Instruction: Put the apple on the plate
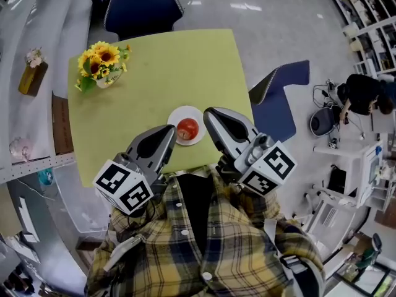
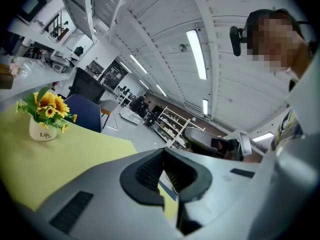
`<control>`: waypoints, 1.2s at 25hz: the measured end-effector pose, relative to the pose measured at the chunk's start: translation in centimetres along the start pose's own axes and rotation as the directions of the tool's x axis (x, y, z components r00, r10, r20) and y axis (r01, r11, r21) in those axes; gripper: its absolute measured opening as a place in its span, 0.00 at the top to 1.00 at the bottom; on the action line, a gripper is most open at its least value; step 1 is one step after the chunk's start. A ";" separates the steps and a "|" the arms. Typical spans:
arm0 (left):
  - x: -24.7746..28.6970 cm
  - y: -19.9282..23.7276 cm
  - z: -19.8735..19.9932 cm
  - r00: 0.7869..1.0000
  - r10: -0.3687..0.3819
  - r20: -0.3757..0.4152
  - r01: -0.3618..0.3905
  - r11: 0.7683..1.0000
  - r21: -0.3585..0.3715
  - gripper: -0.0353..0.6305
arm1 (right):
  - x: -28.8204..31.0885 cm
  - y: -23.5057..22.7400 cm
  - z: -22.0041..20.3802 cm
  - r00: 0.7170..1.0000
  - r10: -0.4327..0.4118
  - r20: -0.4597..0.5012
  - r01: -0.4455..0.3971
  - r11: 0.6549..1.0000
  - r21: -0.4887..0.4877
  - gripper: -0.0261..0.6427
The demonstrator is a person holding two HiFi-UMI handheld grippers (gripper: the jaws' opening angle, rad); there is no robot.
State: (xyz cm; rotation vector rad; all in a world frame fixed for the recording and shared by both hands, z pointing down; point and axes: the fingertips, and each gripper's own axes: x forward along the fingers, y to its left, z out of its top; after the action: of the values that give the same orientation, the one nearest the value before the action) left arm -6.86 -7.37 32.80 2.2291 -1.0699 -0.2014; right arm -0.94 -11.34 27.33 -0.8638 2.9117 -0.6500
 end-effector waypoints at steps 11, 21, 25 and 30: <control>0.0 -0.7 -0.9 1.000 -0.008 -0.018 0.008 1.000 0.005 0.94 | -0.7 -0.3 -2.2 0.993 -0.052 -0.109 0.044 0.996 -0.073 0.97; -0.3 -0.7 -1.4 1.000 -0.004 -0.028 0.004 1.000 0.011 0.94 | -1.2 -0.3 -2.9 0.991 -0.072 -0.113 0.063 0.995 -0.074 0.97; -0.1 -0.6 -1.6 0.999 -0.015 -0.039 0.015 1.000 0.009 0.94 | -1.3 -0.6 -3.2 0.990 -0.090 -0.112 0.084 0.994 -0.063 0.97; 0.4 -0.7 -1.9 0.998 -0.038 -0.055 0.038 0.999 0.008 0.94 | -1.9 -0.9 -3.6 0.987 -0.119 -0.110 0.113 0.992 -0.057 0.97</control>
State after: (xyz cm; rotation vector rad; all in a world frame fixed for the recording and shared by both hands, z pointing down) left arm -5.45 -6.42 33.86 2.2511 -1.0015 -0.1509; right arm 0.57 -9.58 30.84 -1.0426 3.0083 -0.6568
